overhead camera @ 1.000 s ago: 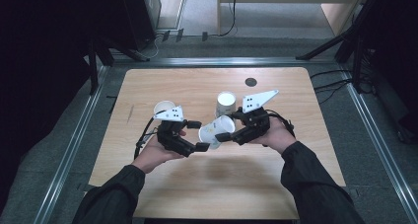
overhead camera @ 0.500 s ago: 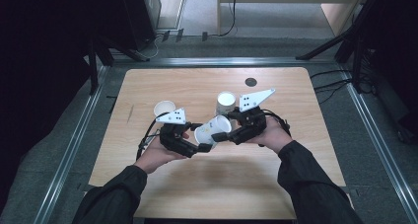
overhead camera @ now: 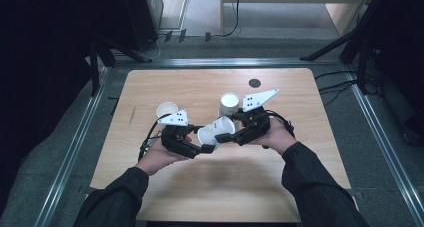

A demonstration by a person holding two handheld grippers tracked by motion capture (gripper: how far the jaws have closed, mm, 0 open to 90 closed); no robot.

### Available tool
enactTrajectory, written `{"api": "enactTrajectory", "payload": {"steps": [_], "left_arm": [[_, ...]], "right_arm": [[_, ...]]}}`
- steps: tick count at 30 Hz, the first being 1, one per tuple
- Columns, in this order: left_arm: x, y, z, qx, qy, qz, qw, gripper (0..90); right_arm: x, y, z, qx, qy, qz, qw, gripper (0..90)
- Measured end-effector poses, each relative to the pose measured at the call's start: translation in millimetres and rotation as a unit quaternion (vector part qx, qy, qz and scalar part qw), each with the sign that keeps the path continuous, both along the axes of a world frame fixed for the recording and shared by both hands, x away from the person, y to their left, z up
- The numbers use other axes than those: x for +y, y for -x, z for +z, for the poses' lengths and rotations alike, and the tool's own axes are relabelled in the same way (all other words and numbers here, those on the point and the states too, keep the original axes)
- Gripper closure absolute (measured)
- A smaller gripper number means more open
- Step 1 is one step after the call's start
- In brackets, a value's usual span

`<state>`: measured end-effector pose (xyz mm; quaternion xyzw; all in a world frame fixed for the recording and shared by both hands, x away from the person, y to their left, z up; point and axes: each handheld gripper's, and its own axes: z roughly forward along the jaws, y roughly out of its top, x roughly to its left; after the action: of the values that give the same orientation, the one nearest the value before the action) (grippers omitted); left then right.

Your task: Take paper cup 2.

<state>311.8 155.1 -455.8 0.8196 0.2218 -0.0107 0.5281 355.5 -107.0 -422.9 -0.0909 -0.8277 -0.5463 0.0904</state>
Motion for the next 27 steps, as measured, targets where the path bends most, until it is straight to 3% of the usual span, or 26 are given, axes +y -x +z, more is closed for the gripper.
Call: {"api": "enactTrajectory", "payload": {"steps": [5, 9, 21, 27], "left_arm": [[2.2, -0.2, 0.6, 0.001, -0.004, 0.000, 1.0000, 24.0], [1.4, -0.1, 0.9, 0.002, -0.006, -0.008, 0.9999, 25.5], [5.3, -0.1, 3.1, 0.000, -0.006, -0.006, 1.0000, 25.8], [7.7, -0.8, 6.4, -0.002, -0.029, -0.017, 0.9994, 25.3]], "right_arm": [[-2.3, 0.4, -0.2, 0.005, 0.009, -0.007, 0.9999, 21.9], [-4.0, -1.7, -1.1, 0.014, 0.009, -0.011, 0.9998, 22.8], [-9.1, -2.1, -0.6, 0.004, 0.009, -0.019, 0.9998, 23.2], [-17.9, -1.8, -0.6, 0.002, 0.014, -0.025, 0.9996, 22.7]]}}
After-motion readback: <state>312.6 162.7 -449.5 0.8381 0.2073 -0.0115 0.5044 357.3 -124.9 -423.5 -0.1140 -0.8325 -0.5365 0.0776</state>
